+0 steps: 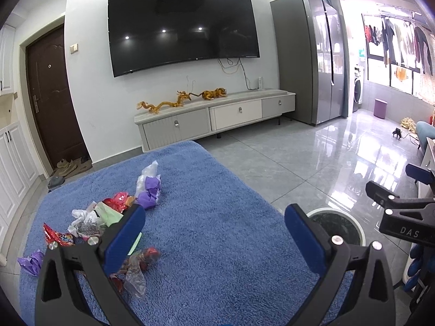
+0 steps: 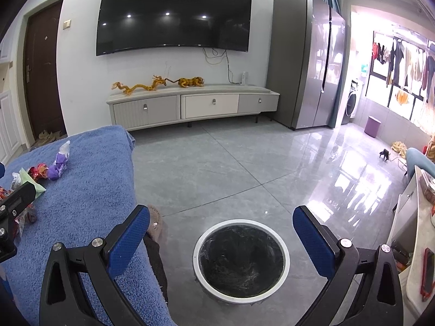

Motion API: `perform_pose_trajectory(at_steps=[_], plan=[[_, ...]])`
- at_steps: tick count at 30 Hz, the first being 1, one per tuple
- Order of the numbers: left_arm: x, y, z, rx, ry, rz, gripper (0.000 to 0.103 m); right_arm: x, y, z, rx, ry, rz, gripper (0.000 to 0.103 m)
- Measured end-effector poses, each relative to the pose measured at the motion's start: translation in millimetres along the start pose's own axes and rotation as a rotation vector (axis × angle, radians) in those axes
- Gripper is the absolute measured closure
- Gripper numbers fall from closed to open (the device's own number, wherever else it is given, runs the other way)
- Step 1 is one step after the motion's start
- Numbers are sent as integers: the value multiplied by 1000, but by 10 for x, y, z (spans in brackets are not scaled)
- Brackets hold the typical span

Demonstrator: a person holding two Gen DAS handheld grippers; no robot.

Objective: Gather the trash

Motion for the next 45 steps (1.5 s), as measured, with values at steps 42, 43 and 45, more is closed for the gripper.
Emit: perform_pose_trajectory(at_steps=[42, 43, 45], plan=[[-2478, 1209, 15, -251, -181, -424, 36, -2970, 136, 267, -317, -876, -384, 32], [-2482, 1234, 70, -270, -166, -433, 41, -3002, 154, 297, -329, -881, -386, 33], [-2465, 1256, 116, -296, -136, -447, 51, -3054, 218, 380, -363, -890, -382, 38]])
Point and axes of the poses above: each gripper's, at about its wrist camera, not at the fingertips, and z roughly the way its jaws point, x to its right, y to its underside, the point moved 4 cm from there along z, roughly the way its jaws point, and after that the axes turned 2 degrees about y, right-handed, at the moved point
